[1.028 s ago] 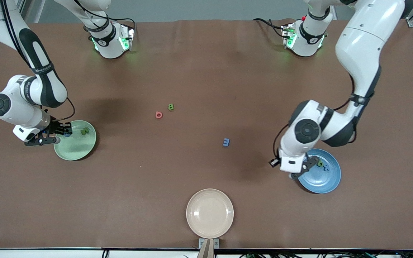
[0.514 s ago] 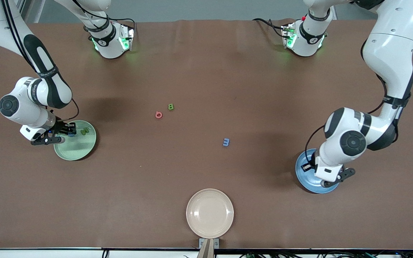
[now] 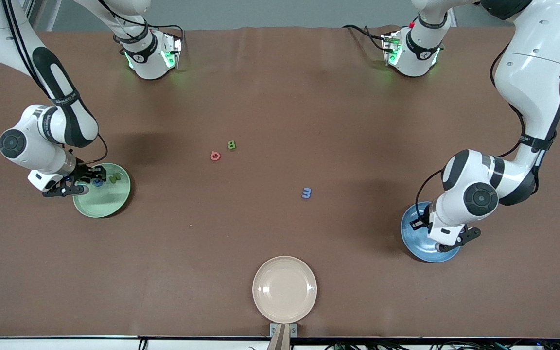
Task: Sort upper and lower case letters into plates
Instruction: 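Grasp the m with the left gripper while the right gripper grasps the Q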
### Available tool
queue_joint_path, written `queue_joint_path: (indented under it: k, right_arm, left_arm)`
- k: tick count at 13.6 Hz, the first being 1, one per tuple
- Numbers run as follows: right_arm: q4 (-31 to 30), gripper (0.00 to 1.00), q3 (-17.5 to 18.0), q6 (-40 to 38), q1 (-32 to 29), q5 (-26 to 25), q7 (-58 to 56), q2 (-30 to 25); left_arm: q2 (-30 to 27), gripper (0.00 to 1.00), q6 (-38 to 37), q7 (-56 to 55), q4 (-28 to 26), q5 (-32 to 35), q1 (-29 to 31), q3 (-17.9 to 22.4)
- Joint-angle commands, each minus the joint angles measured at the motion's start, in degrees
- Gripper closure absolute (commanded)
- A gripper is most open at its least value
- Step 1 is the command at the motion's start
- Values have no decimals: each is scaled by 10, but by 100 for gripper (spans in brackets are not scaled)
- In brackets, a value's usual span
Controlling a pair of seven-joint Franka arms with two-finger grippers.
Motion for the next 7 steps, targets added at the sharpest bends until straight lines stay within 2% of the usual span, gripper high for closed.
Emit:
queue_joint_path:
  k: [1, 3, 7]
  right_arm:
    - [0, 0, 12, -50, 10, -1, 10, -36]
    - [0, 0, 13, -96, 43, 2, 78, -71]
    - [0, 0, 13, -156, 145, 29, 256, -117]
  left_arm:
    - [-10, 0, -1, -8, 2, 4, -5, -6]
    - [-15, 0, -5, -45, 5, 3, -28, -20]
    - [-13, 0, -5, -217, 5, 3, -110, -33]
